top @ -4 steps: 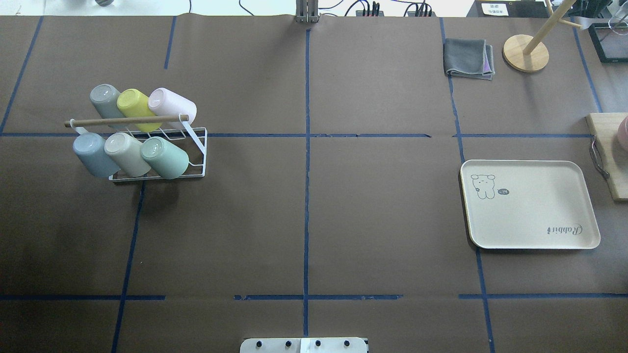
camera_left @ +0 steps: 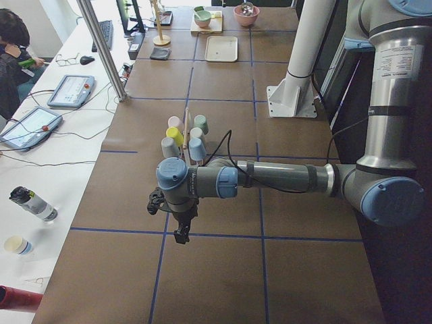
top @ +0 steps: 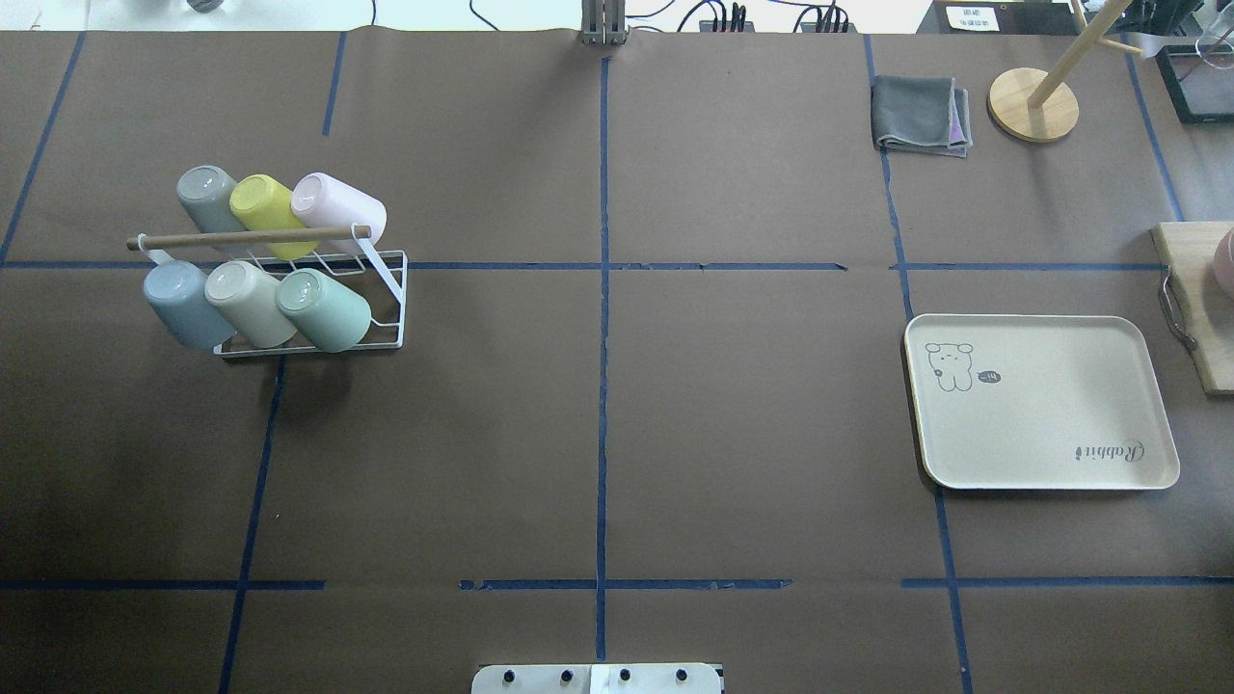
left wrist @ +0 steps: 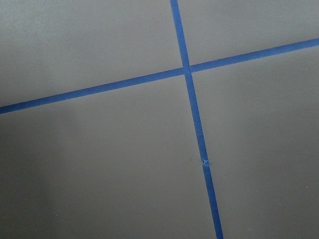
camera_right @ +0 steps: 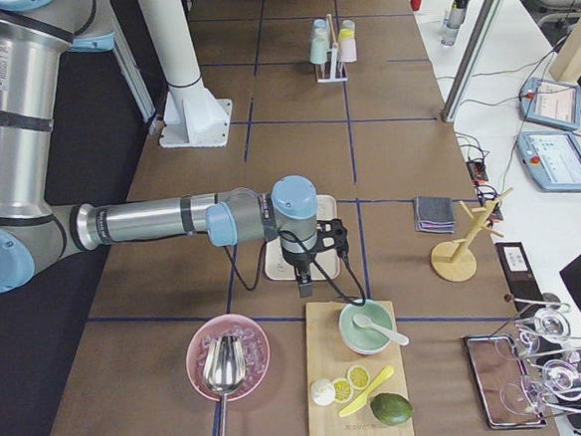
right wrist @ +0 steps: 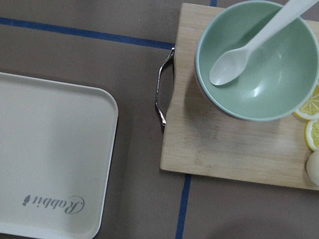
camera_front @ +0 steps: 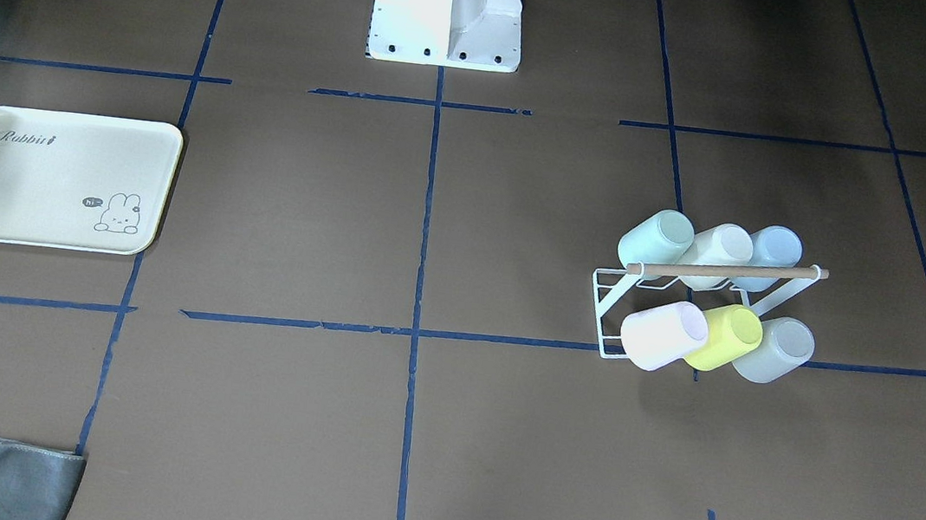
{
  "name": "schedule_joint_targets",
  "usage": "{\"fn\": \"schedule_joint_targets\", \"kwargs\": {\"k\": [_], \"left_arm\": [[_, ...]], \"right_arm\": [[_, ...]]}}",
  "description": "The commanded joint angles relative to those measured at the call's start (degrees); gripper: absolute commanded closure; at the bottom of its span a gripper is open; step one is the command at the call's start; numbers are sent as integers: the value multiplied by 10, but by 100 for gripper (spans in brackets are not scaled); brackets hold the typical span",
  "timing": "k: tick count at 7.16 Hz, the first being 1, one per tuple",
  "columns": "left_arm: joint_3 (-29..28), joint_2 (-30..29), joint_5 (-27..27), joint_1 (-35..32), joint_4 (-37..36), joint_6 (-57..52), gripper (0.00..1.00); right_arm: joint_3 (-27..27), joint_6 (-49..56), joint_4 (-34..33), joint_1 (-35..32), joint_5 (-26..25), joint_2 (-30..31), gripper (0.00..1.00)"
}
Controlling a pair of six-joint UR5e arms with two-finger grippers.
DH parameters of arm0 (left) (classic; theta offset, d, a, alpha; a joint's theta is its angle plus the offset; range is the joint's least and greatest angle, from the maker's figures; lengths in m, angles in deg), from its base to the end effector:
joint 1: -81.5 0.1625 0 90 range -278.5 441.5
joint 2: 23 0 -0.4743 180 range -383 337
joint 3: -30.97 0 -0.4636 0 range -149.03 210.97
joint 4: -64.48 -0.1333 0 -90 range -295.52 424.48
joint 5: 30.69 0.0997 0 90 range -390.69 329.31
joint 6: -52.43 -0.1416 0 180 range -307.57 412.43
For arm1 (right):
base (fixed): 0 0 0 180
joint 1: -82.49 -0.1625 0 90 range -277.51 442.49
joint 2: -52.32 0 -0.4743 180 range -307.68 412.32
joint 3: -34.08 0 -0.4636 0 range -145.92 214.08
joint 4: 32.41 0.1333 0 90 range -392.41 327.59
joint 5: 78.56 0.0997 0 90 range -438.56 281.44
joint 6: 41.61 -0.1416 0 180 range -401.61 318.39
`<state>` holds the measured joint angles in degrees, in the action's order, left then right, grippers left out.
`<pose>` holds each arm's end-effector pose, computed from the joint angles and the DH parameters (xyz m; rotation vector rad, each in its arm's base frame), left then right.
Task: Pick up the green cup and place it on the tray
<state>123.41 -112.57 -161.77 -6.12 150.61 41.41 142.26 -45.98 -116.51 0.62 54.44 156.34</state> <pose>-0.0171 -0.5571 0.7304 0.0231 0.7186 0.2121 -0.0292 -0.4643 0.6736 0.0848 -0.7627 -0.1283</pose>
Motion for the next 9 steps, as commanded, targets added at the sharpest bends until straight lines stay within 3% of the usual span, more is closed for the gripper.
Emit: {"fn": "schedule_joint_targets", "kwargs": {"k": [1,5,9], "left_arm": [[-2,0,0,0,0,0,0],[-2,1,0,0,1,0,0],[-2,1,0,0,1,0,0]], "right_arm": [[-23,-92,79,44,22,0,0],[-170,-397,459,166,14,1,2],[-214,-413,469,209,-12,-21,23]]}}
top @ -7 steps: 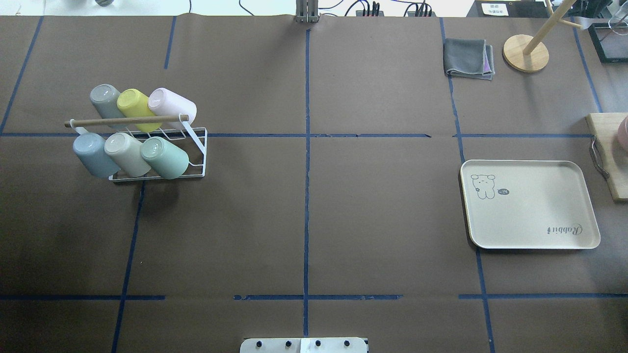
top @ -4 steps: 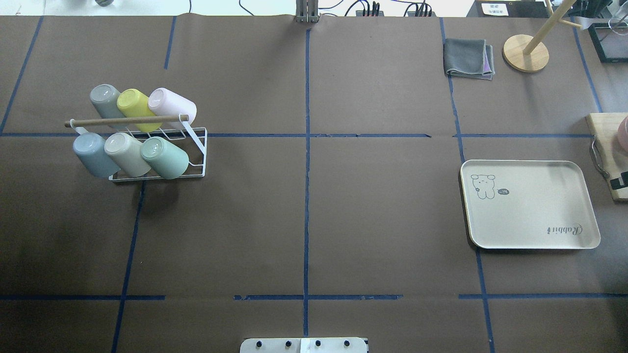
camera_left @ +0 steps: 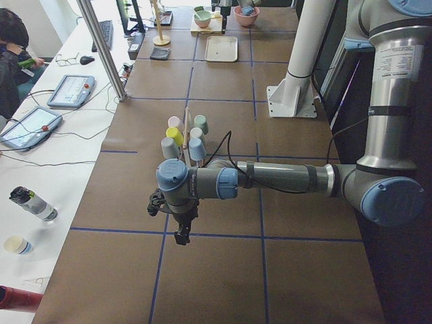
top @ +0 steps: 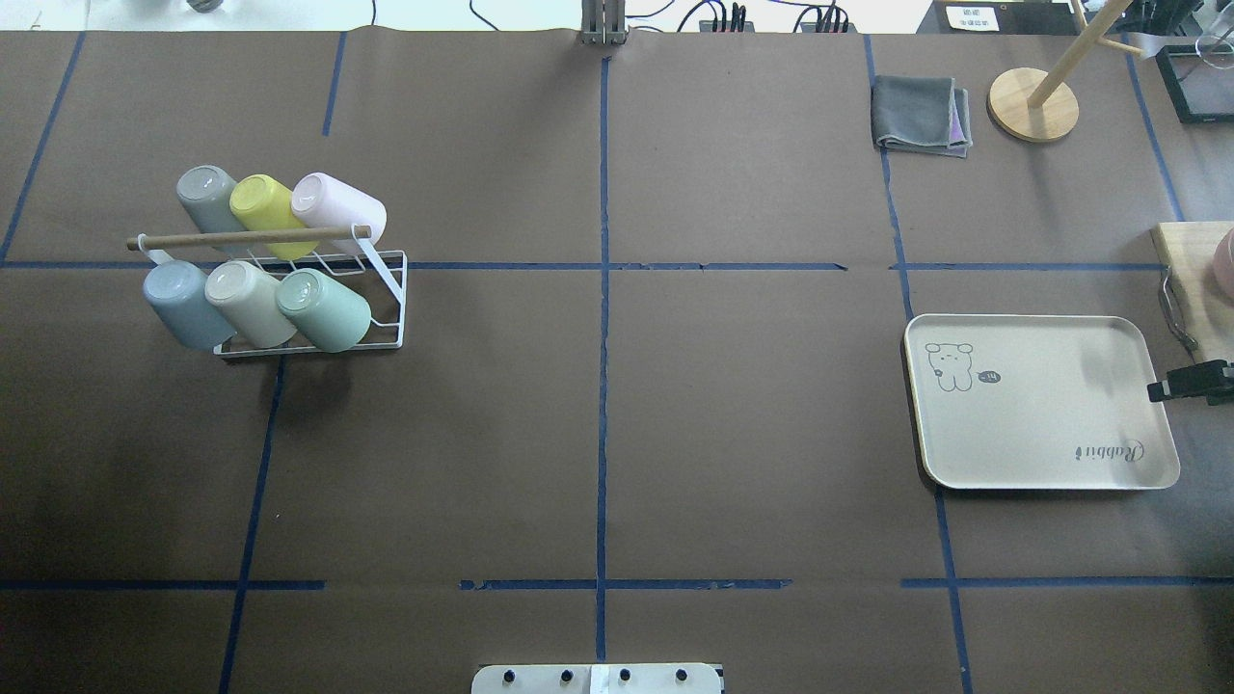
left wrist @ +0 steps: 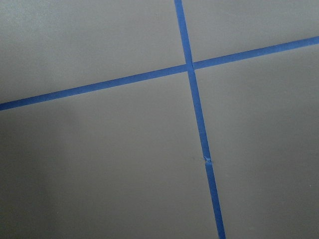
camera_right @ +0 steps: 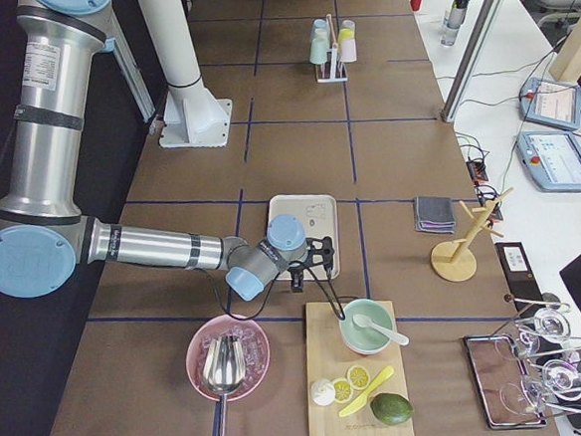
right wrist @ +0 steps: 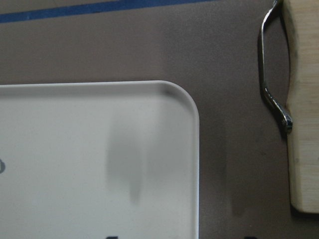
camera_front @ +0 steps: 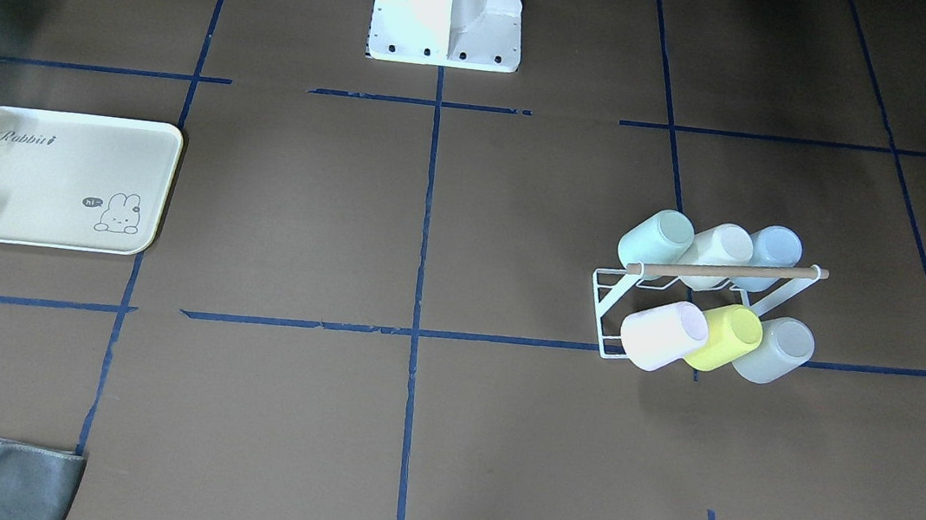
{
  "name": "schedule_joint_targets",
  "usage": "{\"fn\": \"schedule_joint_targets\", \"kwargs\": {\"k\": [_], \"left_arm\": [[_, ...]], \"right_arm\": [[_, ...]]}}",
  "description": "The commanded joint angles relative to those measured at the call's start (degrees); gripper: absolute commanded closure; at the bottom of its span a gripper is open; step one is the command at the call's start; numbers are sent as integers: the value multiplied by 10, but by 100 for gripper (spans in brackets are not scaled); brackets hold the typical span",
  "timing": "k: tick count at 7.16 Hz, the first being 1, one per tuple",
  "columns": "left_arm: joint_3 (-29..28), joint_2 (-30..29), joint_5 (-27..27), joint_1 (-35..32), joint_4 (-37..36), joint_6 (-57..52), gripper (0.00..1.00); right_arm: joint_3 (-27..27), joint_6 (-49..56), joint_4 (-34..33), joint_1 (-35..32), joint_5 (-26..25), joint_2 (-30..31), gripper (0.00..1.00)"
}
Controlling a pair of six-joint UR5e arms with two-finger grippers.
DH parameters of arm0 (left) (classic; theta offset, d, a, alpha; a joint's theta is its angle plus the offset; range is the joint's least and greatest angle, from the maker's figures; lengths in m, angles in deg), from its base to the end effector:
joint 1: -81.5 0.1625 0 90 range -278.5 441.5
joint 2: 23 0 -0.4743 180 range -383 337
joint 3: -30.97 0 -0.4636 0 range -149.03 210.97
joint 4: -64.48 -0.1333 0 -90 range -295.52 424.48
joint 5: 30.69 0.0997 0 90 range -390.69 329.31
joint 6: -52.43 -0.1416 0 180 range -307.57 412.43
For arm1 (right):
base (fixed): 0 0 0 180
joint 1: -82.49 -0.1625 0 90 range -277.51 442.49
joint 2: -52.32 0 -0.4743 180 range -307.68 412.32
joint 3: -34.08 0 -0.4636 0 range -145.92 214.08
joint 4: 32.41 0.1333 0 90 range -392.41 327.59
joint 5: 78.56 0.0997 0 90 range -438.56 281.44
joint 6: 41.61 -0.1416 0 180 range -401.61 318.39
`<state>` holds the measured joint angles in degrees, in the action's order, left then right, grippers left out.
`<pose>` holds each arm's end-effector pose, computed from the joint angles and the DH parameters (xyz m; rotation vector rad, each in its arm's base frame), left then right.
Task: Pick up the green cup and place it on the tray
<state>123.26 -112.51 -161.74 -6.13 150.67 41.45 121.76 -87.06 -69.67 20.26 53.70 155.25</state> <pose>-0.0173 -0.5564 0.7324 0.0203 0.7183 0.2103 -0.1918 -0.4460 0.7692 0.0769 -0.9401 0.0442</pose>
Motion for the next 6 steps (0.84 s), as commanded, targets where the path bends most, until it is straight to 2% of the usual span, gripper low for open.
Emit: {"fn": "schedule_joint_targets", "kwargs": {"k": [1,3,4,5,6], "left_arm": [[0,0,0,0,0,0,0],[0,0,0,1,0,0,0],[1,0,0,0,0,0,0],[1,0,0,0,0,0,0],[2,0,0,0,0,0,0]], "right_arm": [[-20,1,3,17,-4,-11,24],[-28,4,3,17,-5,-11,30],[-30,5,3,17,-4,-11,43],[-30,5,4,16,-4,-10,66],[-31,6,4,16,-4,-10,80]]}}
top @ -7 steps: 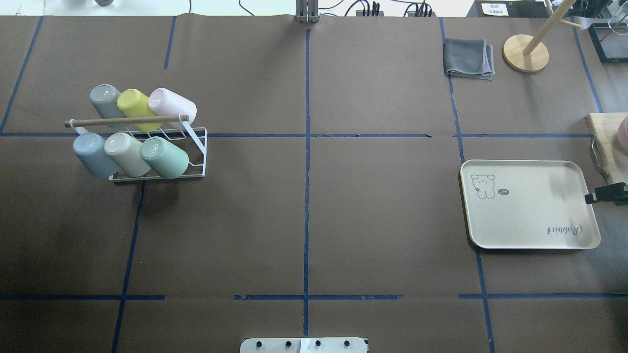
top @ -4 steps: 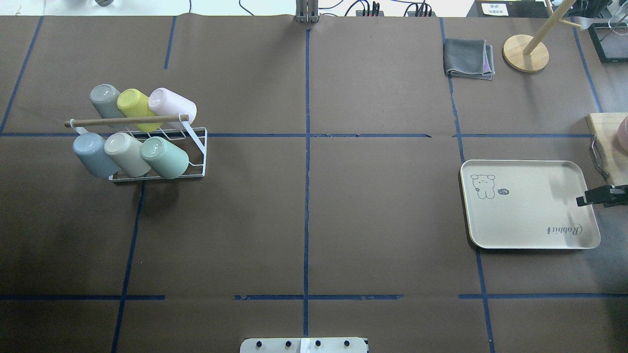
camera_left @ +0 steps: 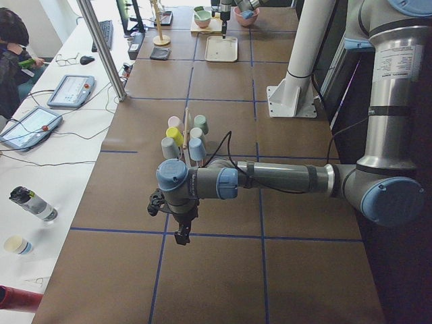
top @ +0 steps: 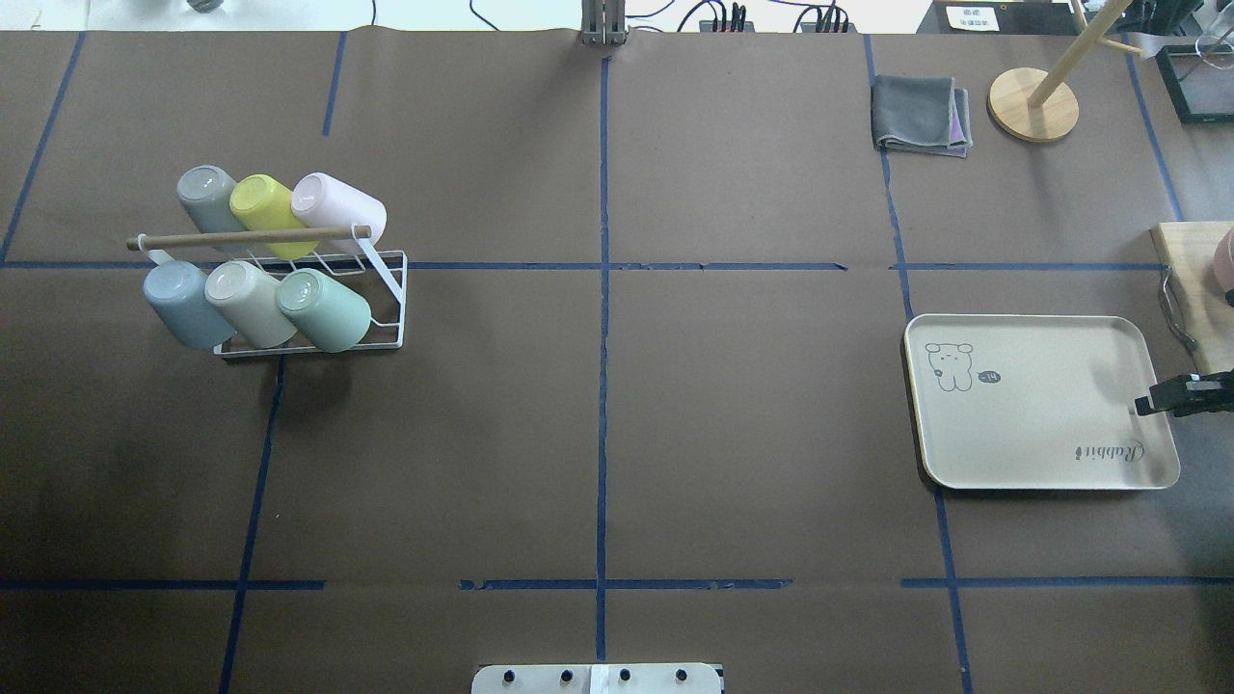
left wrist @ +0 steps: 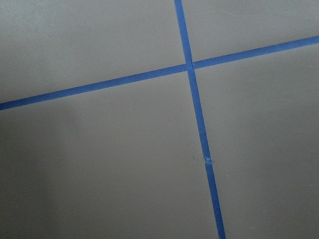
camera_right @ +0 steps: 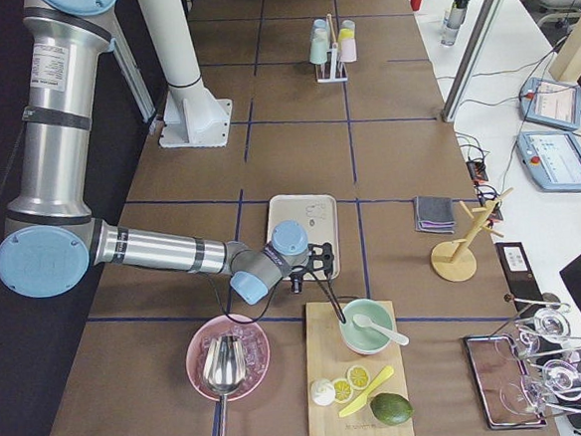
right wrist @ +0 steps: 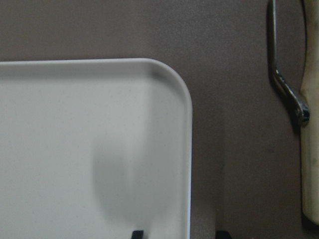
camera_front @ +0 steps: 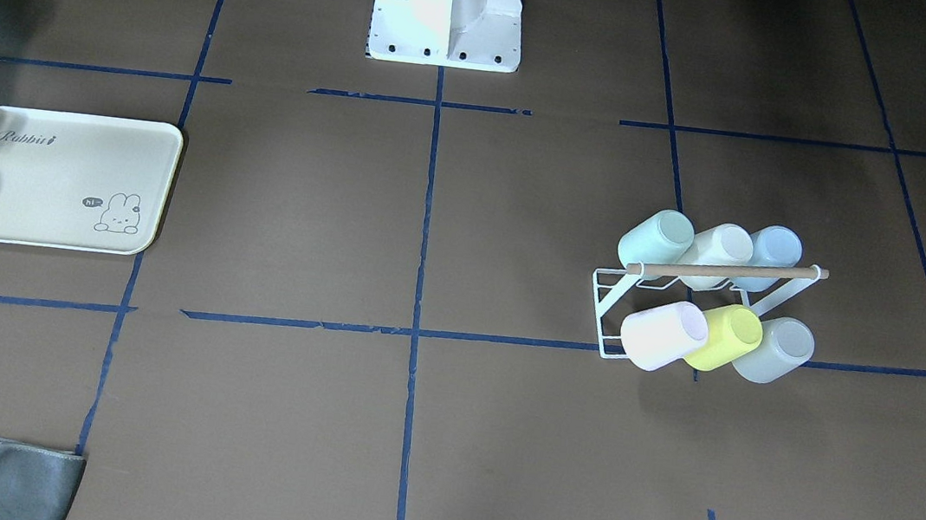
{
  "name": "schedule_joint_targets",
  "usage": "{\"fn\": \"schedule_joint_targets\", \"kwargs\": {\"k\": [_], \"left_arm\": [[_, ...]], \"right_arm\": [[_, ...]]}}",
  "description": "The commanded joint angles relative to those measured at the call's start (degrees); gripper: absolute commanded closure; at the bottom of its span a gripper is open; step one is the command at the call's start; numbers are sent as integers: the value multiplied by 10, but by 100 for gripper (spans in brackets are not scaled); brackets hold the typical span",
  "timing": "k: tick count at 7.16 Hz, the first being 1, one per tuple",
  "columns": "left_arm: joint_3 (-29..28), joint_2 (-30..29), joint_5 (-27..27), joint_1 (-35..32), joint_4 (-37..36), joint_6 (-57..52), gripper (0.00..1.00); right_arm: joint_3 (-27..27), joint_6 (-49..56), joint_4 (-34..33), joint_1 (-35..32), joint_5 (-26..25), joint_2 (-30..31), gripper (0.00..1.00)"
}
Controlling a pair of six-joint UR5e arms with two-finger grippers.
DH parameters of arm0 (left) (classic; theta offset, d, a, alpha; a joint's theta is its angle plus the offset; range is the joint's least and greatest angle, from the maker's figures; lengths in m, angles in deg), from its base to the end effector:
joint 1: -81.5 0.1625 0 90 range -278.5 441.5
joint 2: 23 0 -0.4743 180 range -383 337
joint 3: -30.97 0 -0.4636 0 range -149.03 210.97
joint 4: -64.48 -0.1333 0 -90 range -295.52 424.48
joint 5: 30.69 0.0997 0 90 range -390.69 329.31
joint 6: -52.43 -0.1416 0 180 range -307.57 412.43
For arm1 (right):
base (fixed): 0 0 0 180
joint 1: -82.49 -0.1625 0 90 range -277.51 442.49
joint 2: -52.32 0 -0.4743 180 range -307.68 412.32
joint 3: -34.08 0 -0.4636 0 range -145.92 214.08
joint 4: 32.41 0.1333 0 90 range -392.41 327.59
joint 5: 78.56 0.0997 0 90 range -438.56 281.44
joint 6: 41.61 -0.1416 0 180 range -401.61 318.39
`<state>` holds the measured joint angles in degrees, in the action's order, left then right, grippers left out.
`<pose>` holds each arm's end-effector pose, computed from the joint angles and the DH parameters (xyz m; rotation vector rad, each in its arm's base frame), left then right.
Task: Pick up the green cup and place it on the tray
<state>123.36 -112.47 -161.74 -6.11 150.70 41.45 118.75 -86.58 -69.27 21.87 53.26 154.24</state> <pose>-0.0171 -0.5562 0.7318 0.0217 0.7182 0.2112 -0.2052 -0.4438 0.7911 0.0501 -0.9213 0.0240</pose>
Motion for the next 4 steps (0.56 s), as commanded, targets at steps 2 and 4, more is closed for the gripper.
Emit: {"fn": "schedule_joint_targets", "kwargs": {"k": [2,4], "left_arm": [[2,0,0,0,0,0,0],[2,0,0,0,0,0,0]], "right_arm": [[-1,4,0,0,0,0,100],[1,4,0,0,2,0,100]]}}
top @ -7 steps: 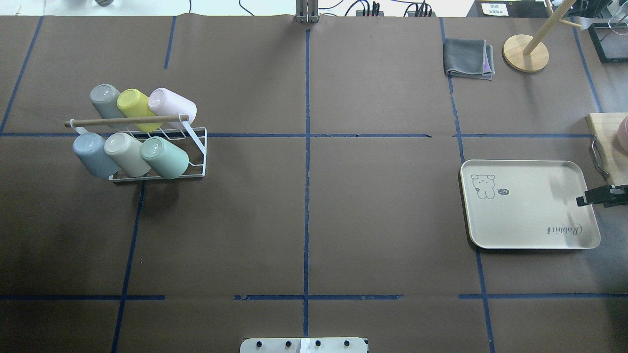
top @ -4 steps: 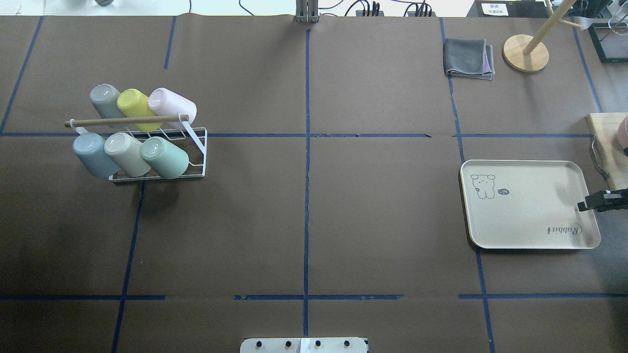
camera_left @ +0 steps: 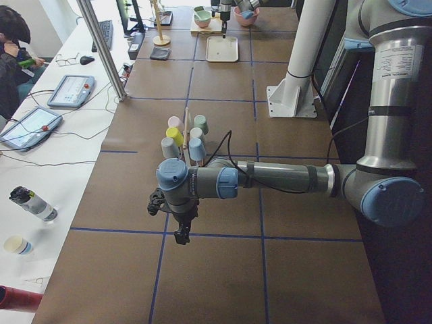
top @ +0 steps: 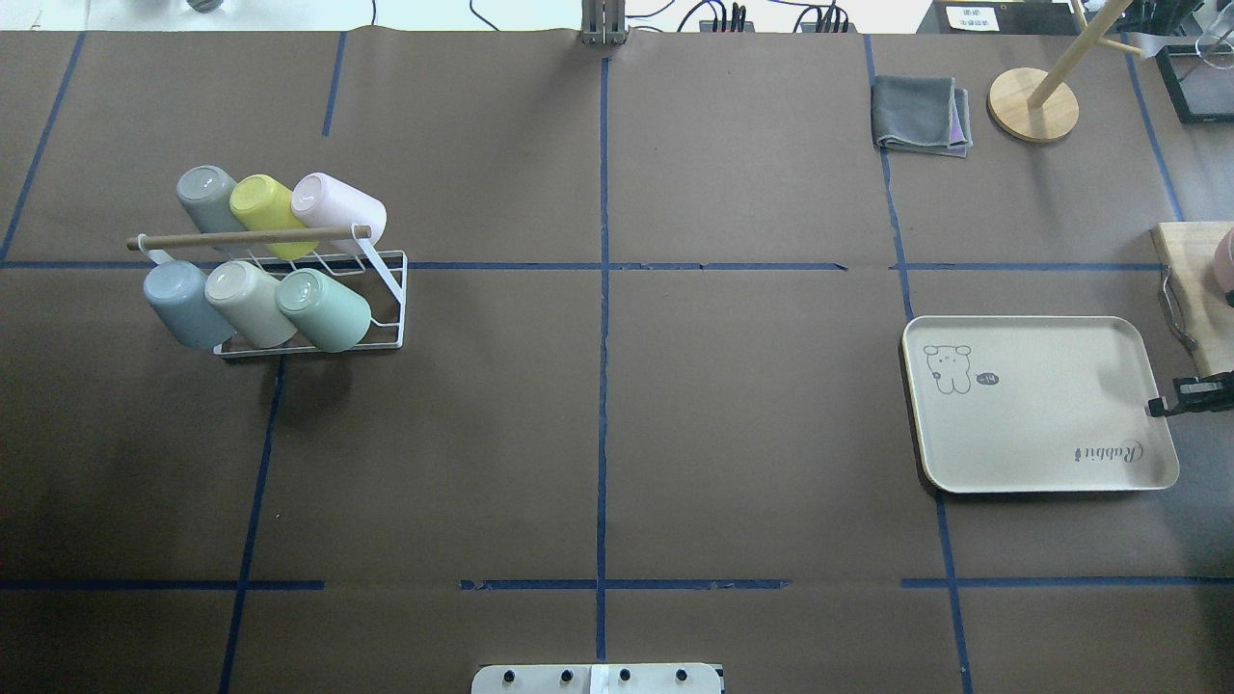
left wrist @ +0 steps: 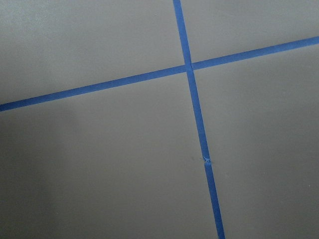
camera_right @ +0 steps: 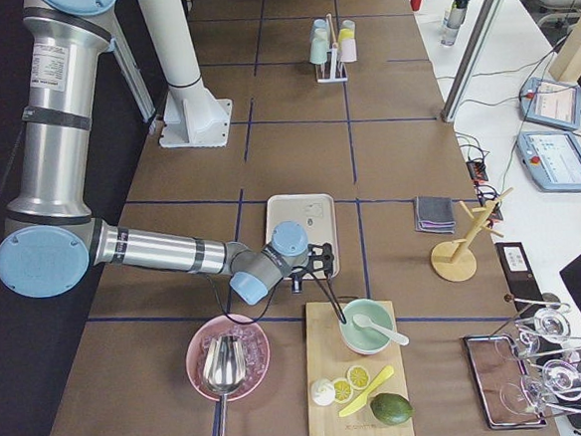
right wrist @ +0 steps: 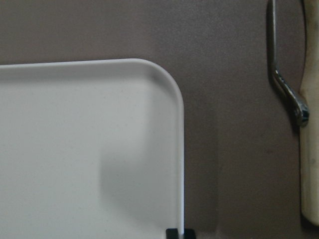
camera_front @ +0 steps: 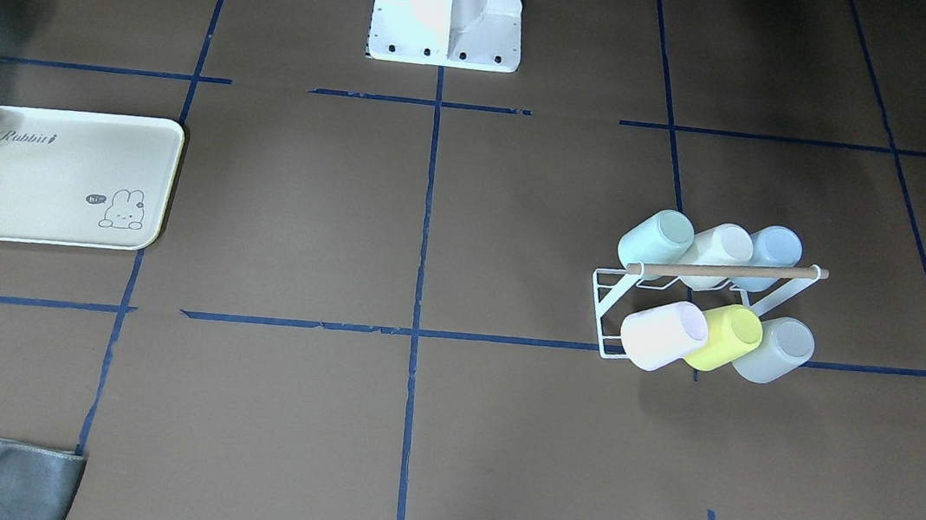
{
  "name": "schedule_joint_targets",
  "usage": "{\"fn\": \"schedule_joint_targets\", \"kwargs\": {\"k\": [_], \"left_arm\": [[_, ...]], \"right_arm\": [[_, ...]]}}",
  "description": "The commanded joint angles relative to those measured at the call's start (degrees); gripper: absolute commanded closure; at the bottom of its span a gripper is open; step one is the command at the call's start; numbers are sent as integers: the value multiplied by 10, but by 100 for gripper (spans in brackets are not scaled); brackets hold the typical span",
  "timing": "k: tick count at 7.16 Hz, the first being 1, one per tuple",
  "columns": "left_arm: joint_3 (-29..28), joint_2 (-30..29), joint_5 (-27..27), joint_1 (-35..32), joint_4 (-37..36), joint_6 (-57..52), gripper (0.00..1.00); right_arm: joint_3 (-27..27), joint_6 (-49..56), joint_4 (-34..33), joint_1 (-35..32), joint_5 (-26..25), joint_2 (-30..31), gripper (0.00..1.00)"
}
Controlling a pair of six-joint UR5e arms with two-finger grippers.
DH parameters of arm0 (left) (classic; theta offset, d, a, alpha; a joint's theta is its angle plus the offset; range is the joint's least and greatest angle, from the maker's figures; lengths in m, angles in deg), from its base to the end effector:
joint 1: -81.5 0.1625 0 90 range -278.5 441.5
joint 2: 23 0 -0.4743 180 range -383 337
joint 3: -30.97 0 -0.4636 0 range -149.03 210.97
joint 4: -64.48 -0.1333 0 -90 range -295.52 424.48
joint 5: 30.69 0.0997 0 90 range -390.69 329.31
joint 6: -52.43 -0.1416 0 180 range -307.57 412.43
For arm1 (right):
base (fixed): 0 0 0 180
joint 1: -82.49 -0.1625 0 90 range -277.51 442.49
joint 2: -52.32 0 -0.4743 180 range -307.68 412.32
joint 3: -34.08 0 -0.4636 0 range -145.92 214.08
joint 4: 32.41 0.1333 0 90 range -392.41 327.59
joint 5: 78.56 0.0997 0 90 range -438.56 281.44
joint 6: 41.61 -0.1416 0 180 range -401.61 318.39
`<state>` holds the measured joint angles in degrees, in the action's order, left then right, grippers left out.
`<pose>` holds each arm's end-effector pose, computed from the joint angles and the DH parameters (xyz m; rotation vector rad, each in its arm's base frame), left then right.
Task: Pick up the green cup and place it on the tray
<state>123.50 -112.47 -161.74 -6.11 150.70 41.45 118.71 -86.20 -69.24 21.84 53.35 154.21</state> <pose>-0.0171 -0.5565 0.7304 0.0241 0.7180 0.2121 -0.2052 -0.4440 0.7911 0.0526 -0.9224 0.0177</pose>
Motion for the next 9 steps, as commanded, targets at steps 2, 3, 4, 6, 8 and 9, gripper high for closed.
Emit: {"fn": "schedule_joint_targets", "kwargs": {"k": [2,3,4,6,8,9], "left_arm": [[1,0,0,0,-1,0,0],[1,0,0,0,-1,0,0],[3,1,0,0,-1,0,0],[5,3,0,1,-1,0,0],[5,4,0,0,-1,0,0],[5,4,0,0,-1,0,0]], "right_arm": [[31,-9,-11,0,25,-3,100],[47,-12,-44,-2,58,-22,100],[67,-34,-76,-3,59,-42,100],[77,-91,-80,10,63,-99,100],[79,-151,-106,62,50,-192,100],[103,-198,-109,97,12,-209,100]]}}
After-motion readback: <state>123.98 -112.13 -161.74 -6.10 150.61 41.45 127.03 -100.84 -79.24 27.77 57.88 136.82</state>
